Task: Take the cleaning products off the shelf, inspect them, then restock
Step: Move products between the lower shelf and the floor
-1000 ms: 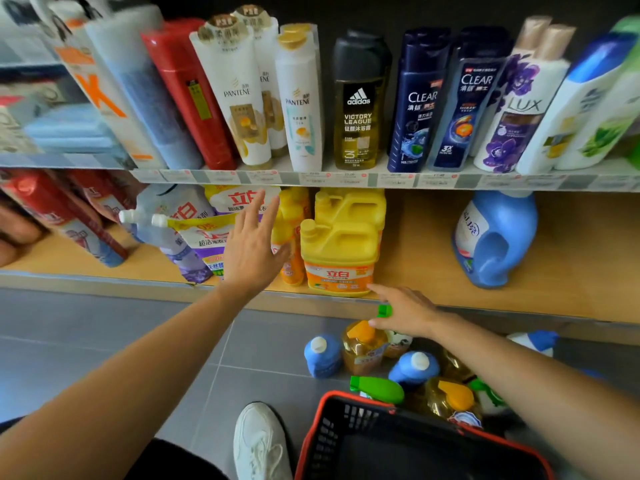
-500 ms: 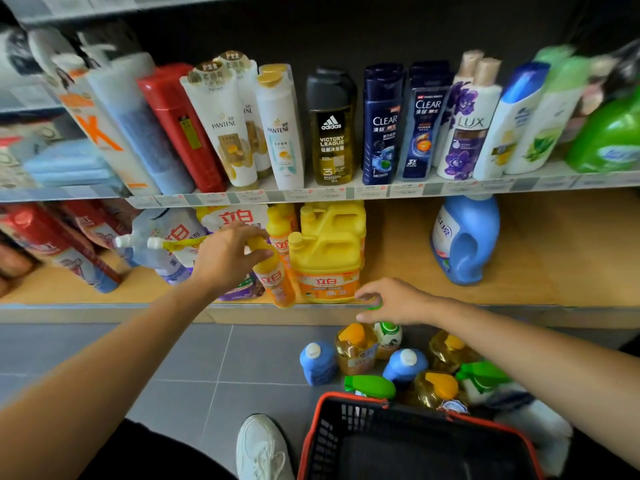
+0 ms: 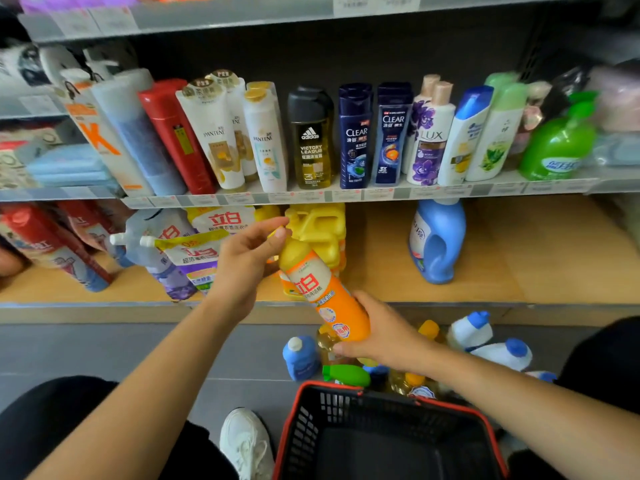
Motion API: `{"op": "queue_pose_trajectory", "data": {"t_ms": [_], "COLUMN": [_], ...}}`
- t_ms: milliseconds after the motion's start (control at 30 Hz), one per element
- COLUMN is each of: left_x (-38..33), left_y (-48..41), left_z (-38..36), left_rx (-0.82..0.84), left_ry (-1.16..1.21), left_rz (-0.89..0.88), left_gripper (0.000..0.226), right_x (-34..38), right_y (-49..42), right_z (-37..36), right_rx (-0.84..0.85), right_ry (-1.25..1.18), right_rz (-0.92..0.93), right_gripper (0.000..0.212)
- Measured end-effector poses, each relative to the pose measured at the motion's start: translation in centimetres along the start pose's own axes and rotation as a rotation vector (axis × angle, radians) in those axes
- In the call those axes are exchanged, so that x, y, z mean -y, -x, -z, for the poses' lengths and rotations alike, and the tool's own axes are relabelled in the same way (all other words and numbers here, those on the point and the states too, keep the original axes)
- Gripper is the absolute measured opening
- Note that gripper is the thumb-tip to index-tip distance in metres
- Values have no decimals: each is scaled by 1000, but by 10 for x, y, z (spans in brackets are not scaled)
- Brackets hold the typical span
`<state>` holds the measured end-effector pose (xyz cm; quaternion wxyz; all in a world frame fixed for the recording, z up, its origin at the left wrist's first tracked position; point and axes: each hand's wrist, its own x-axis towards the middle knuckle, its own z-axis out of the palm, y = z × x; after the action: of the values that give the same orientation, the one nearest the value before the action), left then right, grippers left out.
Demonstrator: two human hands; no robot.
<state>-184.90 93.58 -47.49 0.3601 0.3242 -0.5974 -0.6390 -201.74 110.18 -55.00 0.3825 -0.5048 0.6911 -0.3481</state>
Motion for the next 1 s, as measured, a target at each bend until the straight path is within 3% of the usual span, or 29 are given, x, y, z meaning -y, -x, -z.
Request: {"op": "queue_pose_trajectory", "data": {"t_ms": [100, 300, 433, 567, 767, 867, 1000], "left_x": [21, 40, 46, 51, 56, 54, 49], "left_y": [4, 13, 17, 18, 11, 6, 3], "left_z": [-19, -60, -73, -78, -74, -71, -65], "left_rx": [-66, 43, 82, 103, 210, 185, 161], "left_ry": [109, 213, 141, 38, 84, 191, 163], "left_rz": [95, 289, 221, 165, 183, 220, 237], "left_gripper": [51, 65, 61, 76, 95, 77, 50], "right_x": [-11, -8, -10, -15, -18, -17, -20], "right_y": [18, 31, 32, 31, 26, 21, 15], "right_z": [-1, -8, -7, -1, 11, 17, 21], "right_rx": [-140, -280, -404, -442, -368, -230, -46], "right_ry": [-157, -197, -119, -184, -566, -765, -869], "right_rz": [-44, -18, -24, -60, -73, -117, -211], "right_gripper": [76, 67, 65, 67, 47, 30, 47]}}
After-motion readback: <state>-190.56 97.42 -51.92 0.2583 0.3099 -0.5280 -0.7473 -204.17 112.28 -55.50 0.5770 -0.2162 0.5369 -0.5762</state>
